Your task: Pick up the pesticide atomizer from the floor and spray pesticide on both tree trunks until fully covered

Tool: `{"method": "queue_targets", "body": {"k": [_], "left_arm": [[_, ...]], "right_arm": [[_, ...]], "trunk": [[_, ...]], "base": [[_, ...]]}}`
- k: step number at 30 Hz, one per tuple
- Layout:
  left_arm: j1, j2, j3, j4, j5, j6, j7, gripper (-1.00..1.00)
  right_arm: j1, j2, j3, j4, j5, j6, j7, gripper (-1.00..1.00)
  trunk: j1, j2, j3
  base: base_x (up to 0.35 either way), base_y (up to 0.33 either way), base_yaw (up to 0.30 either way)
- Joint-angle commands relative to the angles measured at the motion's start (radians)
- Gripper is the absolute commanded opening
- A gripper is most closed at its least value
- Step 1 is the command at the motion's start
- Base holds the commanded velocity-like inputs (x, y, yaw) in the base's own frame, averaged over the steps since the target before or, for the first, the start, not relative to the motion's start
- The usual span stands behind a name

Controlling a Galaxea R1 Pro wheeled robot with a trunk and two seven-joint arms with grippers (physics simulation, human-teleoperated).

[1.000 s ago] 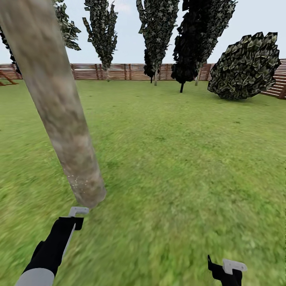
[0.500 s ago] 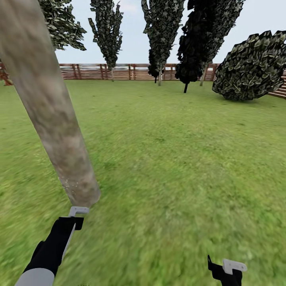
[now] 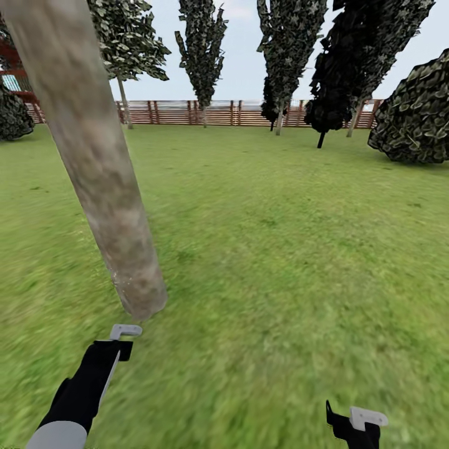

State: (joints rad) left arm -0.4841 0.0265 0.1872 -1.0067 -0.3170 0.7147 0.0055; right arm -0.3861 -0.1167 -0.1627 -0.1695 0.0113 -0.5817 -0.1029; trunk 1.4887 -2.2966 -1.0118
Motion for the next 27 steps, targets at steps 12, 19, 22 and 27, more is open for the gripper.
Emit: {"method": "queue_targets", "body": {"k": [12, 19, 22, 27], "left_arm": [[-0.001, -0.004, 0.000, -0.004, -0.002, 0.005, 0.002, -1.00], [-0.001, -0.004, 0.001, -0.004, -0.002, 0.005, 0.002, -1.00], [-0.001, -0.004, 0.001, -0.004, -0.002, 0.005, 0.002, -1.00], [-0.001, -0.004, 0.001, -0.002, -0.002, 0.004, 0.002, -1.00]], "right_arm": [[0.000, 0.000, -0.001, 0.001, 0.001, -0.003, -0.001, 1.00], [0.000, 0.000, -0.001, 0.001, 0.001, -0.003, -0.001, 1.00], [0.000, 0.000, -0.001, 0.001, 0.001, -0.003, -0.001, 1.00], [0.000, 0.000, -0.001, 0.001, 0.001, -0.003, -0.001, 1.00]], "trunk": [[0.000, 0.000, -0.001], [0.000, 0.000, -0.001], [0.000, 0.000, -0.001], [0.000, 0.000, -0.001]], "base": [[0.136, -0.249, 0.018], [0.095, -0.257, 0.249], [0.095, -0.257, 0.276], [0.126, -0.254, 0.277]]}}
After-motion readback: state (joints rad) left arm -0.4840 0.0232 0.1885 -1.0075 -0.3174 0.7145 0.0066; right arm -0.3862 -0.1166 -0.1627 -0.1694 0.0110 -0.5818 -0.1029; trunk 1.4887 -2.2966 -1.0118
